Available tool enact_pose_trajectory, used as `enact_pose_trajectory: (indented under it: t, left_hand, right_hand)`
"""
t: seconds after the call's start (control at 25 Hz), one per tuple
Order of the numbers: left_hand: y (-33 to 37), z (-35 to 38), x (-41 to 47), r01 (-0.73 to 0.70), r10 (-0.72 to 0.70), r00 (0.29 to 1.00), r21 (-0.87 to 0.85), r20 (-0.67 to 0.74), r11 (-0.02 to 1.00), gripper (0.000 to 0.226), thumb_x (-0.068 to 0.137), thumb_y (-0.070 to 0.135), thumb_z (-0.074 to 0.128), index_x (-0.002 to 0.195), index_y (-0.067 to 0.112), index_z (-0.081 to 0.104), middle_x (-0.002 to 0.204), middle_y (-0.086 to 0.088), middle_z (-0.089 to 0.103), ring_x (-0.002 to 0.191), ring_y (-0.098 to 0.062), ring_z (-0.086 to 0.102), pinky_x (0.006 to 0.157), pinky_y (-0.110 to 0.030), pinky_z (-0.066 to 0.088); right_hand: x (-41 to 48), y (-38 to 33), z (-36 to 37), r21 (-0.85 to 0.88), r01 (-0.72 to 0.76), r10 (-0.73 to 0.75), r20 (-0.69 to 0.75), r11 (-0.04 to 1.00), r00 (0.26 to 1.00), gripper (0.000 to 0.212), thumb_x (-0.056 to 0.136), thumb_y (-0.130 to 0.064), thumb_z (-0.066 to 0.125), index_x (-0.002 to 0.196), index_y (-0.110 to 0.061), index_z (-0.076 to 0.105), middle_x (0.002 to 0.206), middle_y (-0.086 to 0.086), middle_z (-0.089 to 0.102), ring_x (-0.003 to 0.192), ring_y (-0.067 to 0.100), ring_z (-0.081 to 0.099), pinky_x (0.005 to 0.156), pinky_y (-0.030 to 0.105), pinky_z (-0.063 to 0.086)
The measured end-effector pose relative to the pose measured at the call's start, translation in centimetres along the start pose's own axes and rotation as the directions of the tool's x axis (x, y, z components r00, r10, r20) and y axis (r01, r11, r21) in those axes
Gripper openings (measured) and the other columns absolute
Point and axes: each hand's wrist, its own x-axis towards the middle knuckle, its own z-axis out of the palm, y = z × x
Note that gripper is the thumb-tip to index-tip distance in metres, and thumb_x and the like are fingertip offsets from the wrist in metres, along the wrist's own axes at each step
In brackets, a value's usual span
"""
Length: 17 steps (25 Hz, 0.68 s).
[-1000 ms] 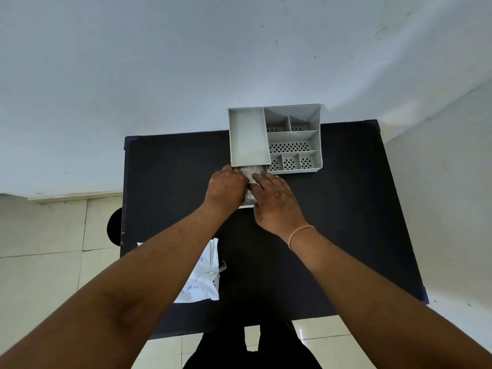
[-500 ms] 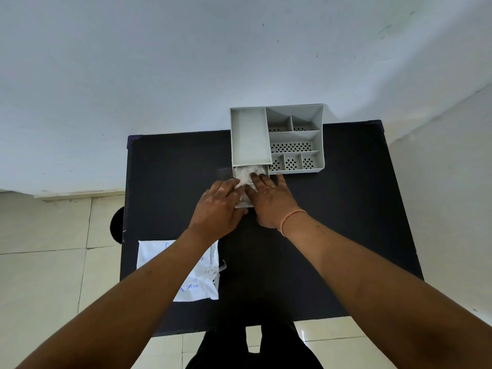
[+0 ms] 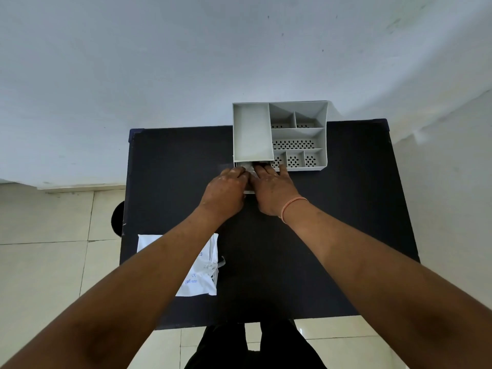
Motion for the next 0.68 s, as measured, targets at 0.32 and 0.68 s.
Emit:
enact_pose_trajectory:
  t: [0.32, 0.68]
  left_hand:
    - [-0.9, 0.0, 0.7, -0.004, 0.003, 0.998, 0.011, 0.066, 1.000, 0.051, 0.095, 0.018, 0.069, 0.145, 0.014, 0.062, 0.158, -0.007, 0.055, 0.139, -0.033, 0.056, 0.110, -0.047, 0.053]
    - [-1.2, 0.9, -1.8, -0.002, -0.020, 0.972, -0.094, -0.234, 0.996, 0.039, 0.087, 0.015, 0.077, 0.126, 0.013, 0.075, 0.131, -0.011, 0.069, 0.109, -0.033, 0.072, 0.079, -0.047, 0.066]
  right_hand:
    - [-2.4, 1.1, 2.0, 0.306, 0.038, 0.074, -0.347, 0.951, 0.935, 0.045, 0.082, -0.010, 0.068, 0.127, -0.013, 0.070, 0.132, 0.009, 0.067, 0.128, 0.032, 0.058, 0.112, 0.050, 0.045]
    - [-1.8, 0.3, 1.8, 0.036, 0.029, -0.024, -0.154, 0.999, 0.988, 0.052, 0.089, -0.020, 0.067, 0.141, -0.020, 0.061, 0.149, 0.006, 0.060, 0.154, 0.029, 0.035, 0.127, 0.063, 0.016]
